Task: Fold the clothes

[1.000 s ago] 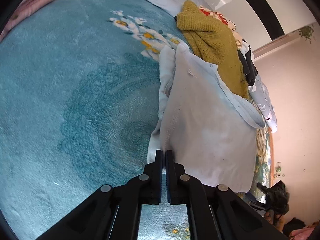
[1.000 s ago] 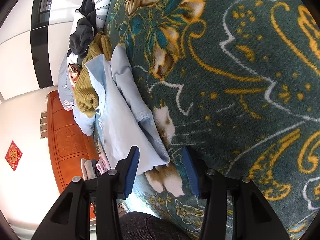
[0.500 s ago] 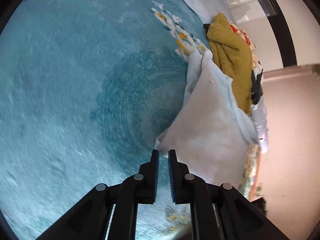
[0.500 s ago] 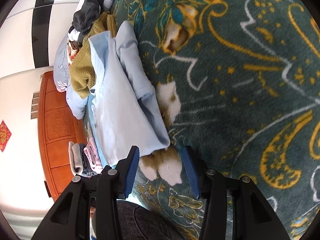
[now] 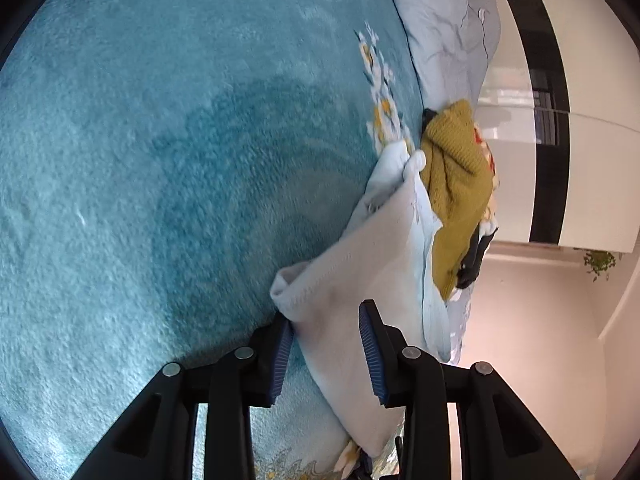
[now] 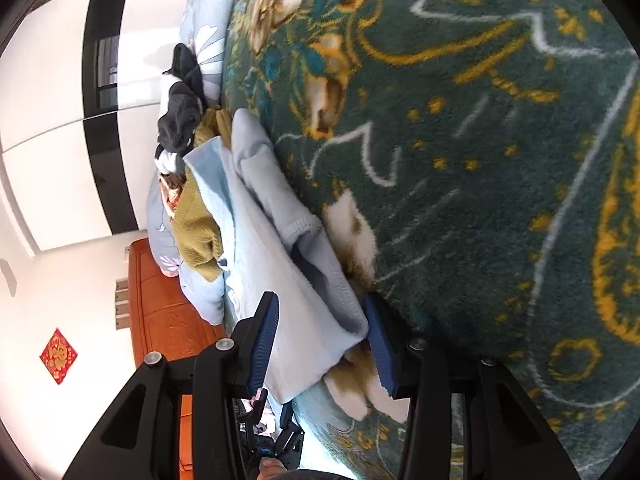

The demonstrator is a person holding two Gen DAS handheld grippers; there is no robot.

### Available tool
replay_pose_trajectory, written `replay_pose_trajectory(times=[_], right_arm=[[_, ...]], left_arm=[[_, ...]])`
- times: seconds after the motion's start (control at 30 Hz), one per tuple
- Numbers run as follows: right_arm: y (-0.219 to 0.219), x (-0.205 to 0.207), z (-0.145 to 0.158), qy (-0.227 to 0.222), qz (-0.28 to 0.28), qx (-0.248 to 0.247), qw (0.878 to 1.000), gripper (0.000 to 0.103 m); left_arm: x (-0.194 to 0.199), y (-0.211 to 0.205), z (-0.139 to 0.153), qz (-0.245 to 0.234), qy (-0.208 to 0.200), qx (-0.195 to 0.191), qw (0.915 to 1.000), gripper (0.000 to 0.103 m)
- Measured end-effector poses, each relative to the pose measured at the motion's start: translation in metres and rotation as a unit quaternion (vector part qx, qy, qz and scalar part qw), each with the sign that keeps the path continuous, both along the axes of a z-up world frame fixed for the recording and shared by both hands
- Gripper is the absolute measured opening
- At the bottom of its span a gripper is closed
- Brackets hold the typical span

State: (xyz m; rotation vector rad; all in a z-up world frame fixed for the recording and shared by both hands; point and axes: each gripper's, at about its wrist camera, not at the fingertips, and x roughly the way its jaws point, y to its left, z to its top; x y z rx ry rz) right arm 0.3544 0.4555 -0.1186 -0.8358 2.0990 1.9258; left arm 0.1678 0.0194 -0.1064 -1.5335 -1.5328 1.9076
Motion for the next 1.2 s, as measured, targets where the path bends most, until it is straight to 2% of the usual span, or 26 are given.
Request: replay_pose_trajectory(times=[0.1, 0.23, 0.3, 0.33, 0.5, 0.57, 0.63, 0.7, 0.77, 0.83, 0.97, 1.07, 1.2], right_arm=[[0.005, -0.005, 0.0, 0.012, 0.028, 0.01, 1.0, 0.042], [0.006, -0.016, -0.001, -0.004, 0.044, 0.012, 0.999, 0.015], [0.006, -0.021, 0.001, -0.016, 0.054, 0.015, 0.998, 0.007], [0.006, -0.023, 0.004, -0.016, 0.056, 0.014, 0.998, 0.005], [0.009, -0.024, 0.038, 0.015, 0.061, 0.026, 0.998, 0.004], [0.008, -0.02, 0.059, 0.041, 0.068, 0.038, 0.996, 0.004], [0.005, -0.005, 0.076, 0.061, 0.08, 0.06, 0.993, 0.004], [0.001, 0.013, 0.073, 0.046, 0.094, 0.075, 0.992, 0.004], [-0.003, 0.027, 0.047, -0.003, 0.1, 0.054, 0.993, 0.004], [-0.008, 0.039, 0.028, -0.021, 0.094, 0.033, 0.995, 0.004], [-0.013, 0.041, 0.026, -0.016, 0.079, 0.018, 0.997, 0.004], [-0.01, 0.039, 0.029, -0.015, 0.084, 0.021, 0.996, 0.004], [-0.009, 0.038, 0.029, -0.023, 0.09, 0.028, 0.995, 0.004]], left_arm=[[-0.007, -0.001, -0.001, 0.01, 0.001, 0.001, 0.9999, 0.036], [-0.009, -0.009, 0.003, 0.034, -0.005, -0.021, 0.9992, 0.03], [-0.011, -0.01, 0.008, 0.031, -0.017, -0.053, 0.998, 0.009], [-0.013, -0.009, 0.014, 0.021, -0.014, -0.068, 0.9974, 0.009], [-0.009, -0.003, 0.061, -0.02, 0.03, -0.109, 0.9934, 0.005], [0.002, -0.006, 0.08, -0.033, 0.047, -0.114, 0.9918, 0.005], [0.02, -0.013, 0.088, -0.049, 0.059, -0.137, 0.9876, 0.005], [0.037, -0.021, 0.07, -0.066, 0.037, -0.157, 0.9846, 0.005], [0.049, -0.027, 0.041, -0.074, -0.006, -0.163, 0.9838, 0.005], [0.059, -0.029, 0.022, -0.072, -0.023, -0.161, 0.9841, 0.005], [0.056, -0.027, 0.026, -0.08, -0.012, -0.161, 0.9837, 0.005], [0.051, -0.031, 0.034, -0.093, -0.004, -0.182, 0.9789, 0.01], [0.053, -0.055, 0.042, -0.081, 0.001, -0.203, 0.9759, 0.006]])
